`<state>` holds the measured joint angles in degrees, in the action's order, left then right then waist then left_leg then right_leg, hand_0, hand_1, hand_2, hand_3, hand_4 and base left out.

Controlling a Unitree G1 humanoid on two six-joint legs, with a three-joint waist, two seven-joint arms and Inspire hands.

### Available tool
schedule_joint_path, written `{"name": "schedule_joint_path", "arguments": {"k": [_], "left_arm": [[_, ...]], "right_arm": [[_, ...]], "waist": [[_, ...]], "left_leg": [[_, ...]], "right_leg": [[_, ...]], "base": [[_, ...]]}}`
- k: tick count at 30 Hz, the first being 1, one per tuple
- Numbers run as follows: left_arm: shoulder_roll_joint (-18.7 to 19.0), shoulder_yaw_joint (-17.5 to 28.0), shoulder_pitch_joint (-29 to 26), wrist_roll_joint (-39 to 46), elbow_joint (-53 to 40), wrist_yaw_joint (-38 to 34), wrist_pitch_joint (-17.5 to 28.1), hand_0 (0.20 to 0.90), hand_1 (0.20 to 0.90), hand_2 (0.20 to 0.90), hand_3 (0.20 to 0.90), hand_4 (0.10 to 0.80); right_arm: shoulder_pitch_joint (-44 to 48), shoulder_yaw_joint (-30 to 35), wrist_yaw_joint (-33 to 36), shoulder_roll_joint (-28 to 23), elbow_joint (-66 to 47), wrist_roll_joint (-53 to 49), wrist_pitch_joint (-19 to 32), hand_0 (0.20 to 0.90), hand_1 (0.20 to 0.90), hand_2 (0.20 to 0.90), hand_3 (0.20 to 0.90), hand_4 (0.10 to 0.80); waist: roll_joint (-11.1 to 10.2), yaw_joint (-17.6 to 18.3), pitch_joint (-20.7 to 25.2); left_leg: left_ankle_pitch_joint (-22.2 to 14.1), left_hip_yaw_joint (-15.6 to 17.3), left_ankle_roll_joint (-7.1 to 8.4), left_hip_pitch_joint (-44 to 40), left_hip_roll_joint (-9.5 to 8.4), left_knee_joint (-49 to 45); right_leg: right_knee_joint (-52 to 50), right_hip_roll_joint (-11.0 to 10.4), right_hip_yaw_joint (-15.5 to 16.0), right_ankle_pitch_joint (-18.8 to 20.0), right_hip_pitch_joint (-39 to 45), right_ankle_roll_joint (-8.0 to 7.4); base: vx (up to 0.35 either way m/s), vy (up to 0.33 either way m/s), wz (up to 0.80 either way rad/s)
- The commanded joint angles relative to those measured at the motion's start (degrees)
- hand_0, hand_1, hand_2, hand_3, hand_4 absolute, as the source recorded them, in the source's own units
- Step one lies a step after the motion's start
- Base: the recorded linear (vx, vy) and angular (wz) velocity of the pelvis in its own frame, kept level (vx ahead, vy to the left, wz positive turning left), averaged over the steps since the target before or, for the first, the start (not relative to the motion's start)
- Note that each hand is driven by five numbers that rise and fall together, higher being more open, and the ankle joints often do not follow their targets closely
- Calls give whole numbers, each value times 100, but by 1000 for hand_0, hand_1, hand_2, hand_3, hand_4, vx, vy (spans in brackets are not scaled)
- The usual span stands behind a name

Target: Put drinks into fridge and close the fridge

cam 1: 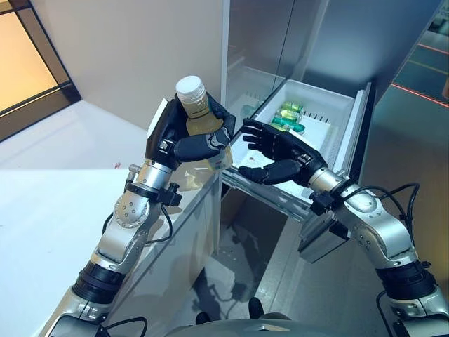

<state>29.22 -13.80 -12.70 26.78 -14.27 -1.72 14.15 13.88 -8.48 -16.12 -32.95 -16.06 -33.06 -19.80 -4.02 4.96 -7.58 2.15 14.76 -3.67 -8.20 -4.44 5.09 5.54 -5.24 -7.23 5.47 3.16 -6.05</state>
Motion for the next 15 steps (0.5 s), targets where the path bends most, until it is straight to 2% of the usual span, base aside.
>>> {"name": "schedule_joint_path", "arguments": {"k": [1,6,12,15], "left_arm": [[-315,-279,-1985,-185,661,-198,528,300,300,300,200,100],[-406,-383,-1938,-108,886,-19,605,300,300,300,200,100],[-541,-525,-1882,-250,730,178,588,300,300,300,200,100],[-582,-605,-1853,-331,631,183,549,300,300,300,200,100]], "right_arm": [[932,-2,-193,-6,-477,-580,366,900,900,900,900,800],[944,-61,-207,177,-484,-749,407,900,900,900,900,800],[935,-252,-167,460,-534,-1188,186,900,900,900,900,800],[913,-372,-88,576,-539,-1205,255,900,900,900,900,800]], "waist": [[133,236,529],[119,219,532],[117,165,517],[118,130,510]], "left_leg": [[-455,-791,32,1,18,-9],[-458,-760,44,6,48,-9],[-446,-776,40,5,52,-9],[-444,-798,29,3,39,-9]], "right_leg": [[-126,177,239,113,-65,-7],[-100,182,284,98,-42,3],[-91,172,338,80,-23,15],[-86,168,357,69,-8,16]], "base": [[-13,-33,0],[-3,-19,-1],[-1,-8,-2],[0,0,0]]}}
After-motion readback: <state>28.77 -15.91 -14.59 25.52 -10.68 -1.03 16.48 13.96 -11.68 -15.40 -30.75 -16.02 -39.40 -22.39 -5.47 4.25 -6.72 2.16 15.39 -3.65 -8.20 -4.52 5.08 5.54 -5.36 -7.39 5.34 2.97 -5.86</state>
